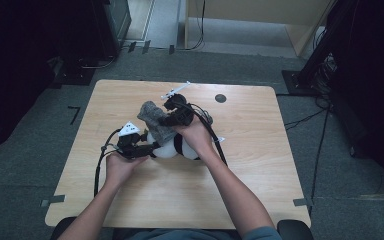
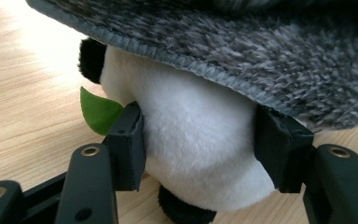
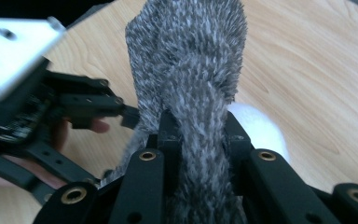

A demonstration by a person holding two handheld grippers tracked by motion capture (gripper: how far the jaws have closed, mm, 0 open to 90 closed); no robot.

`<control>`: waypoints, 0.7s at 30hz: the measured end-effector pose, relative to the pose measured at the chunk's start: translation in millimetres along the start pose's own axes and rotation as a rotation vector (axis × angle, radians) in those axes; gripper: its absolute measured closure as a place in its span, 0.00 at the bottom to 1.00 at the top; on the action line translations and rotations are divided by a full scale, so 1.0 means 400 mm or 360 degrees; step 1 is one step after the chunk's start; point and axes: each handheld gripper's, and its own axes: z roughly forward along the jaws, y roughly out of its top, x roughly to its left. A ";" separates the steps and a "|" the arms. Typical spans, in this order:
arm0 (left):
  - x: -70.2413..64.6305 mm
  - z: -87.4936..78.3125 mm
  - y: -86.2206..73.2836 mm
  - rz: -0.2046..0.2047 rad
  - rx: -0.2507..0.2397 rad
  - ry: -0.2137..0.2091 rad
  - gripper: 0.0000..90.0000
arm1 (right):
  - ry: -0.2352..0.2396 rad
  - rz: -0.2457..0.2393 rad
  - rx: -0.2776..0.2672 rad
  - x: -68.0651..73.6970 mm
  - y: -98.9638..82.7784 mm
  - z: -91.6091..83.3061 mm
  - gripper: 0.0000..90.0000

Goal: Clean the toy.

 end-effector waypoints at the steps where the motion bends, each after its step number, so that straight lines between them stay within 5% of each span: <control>1: 0.000 0.000 0.000 0.0000 0.0000 0.0000 0.45 | 0.0001 0.0011 -0.0004 -0.006 -0.005 0.001 0.84; 21: 0.000 0.001 0.000 -0.0008 -0.0004 -0.0002 0.45 | -0.0098 0.0097 -0.0075 -0.080 -0.090 -0.107 0.84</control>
